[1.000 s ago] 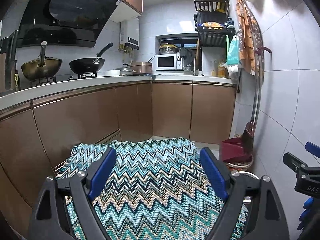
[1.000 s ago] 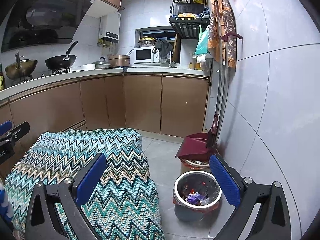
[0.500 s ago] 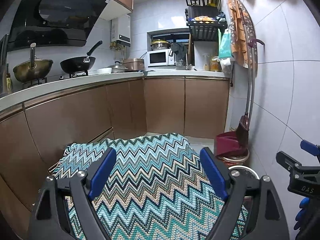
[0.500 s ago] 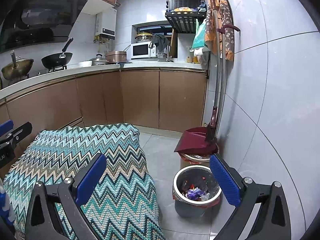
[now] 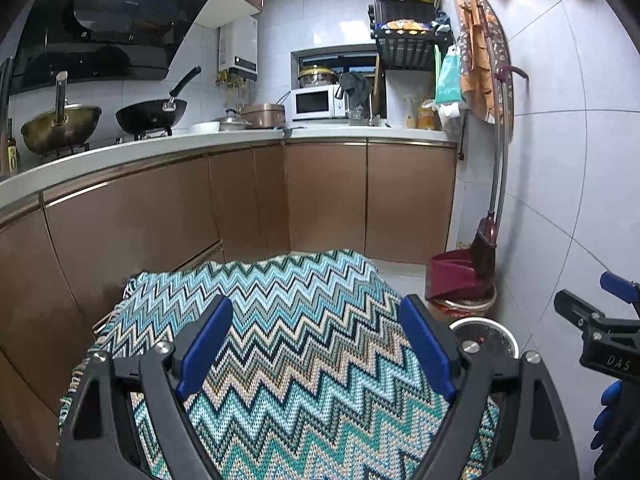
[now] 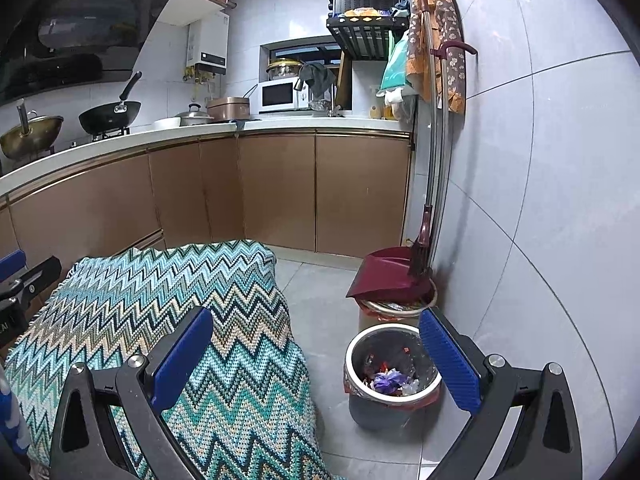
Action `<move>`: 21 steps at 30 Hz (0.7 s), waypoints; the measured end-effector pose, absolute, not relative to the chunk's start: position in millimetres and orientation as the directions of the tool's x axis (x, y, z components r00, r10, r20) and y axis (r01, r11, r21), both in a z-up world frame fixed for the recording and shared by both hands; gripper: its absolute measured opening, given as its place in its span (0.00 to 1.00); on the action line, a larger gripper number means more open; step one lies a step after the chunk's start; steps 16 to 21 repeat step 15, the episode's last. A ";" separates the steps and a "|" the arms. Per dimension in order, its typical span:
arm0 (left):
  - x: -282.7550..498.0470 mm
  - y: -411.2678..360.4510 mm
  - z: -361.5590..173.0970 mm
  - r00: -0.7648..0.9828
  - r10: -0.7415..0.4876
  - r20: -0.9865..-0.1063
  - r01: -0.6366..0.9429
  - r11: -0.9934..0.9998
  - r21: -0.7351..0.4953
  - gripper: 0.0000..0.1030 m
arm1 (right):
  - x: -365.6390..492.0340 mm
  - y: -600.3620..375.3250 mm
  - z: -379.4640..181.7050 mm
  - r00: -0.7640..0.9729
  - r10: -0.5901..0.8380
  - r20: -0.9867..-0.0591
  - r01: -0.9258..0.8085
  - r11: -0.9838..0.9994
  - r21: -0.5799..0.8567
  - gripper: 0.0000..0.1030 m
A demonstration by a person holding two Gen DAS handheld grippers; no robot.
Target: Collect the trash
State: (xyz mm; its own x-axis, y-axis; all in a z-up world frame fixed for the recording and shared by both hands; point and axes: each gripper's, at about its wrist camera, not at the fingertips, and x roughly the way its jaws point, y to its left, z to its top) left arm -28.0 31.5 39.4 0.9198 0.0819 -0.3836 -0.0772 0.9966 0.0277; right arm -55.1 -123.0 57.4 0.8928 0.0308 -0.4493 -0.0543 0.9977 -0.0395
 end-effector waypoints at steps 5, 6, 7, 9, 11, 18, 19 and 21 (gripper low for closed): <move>-27.3 35.1 30.1 0.909 0.085 -0.407 -0.083 0.996 0.023 0.82 | -54.0 -123.5 49.7 0.884 0.032 -0.467 -0.057 0.998 -0.039 1.00; -27.5 35.8 29.4 0.908 0.087 -0.409 -0.085 0.996 0.022 0.82 | -53.9 -123.9 48.6 0.883 0.031 -0.469 -0.056 0.998 -0.039 1.00; -27.3 36.8 29.0 0.908 0.088 -0.410 -0.087 0.996 0.021 0.82 | -53.8 -124.5 47.7 0.882 0.030 -0.471 -0.055 0.998 -0.039 1.00; -27.6 39.5 27.8 0.906 0.092 -0.414 -0.094 0.995 0.016 0.82 | -53.3 -125.8 46.5 0.880 0.029 -0.474 -0.053 0.998 -0.037 1.00; -27.3 41.9 26.3 0.903 0.093 -0.420 -0.098 0.995 0.011 0.82 | -52.8 -126.1 46.1 0.880 0.028 -0.475 -0.051 0.998 -0.035 1.00; -26.1 45.4 21.6 0.895 0.092 -0.436 -0.100 0.995 0.004 0.82 | -52.7 -125.8 44.3 0.878 0.028 -0.478 -0.051 0.998 -0.035 1.00; -26.1 45.4 21.6 0.895 0.092 -0.436 -0.100 0.995 0.004 0.82 | -52.7 -125.8 44.3 0.878 0.028 -0.478 -0.051 0.998 -0.035 1.00; -26.1 45.4 21.6 0.895 0.092 -0.436 -0.100 0.995 0.004 0.82 | -52.7 -125.8 44.3 0.878 0.028 -0.478 -0.051 0.998 -0.035 1.00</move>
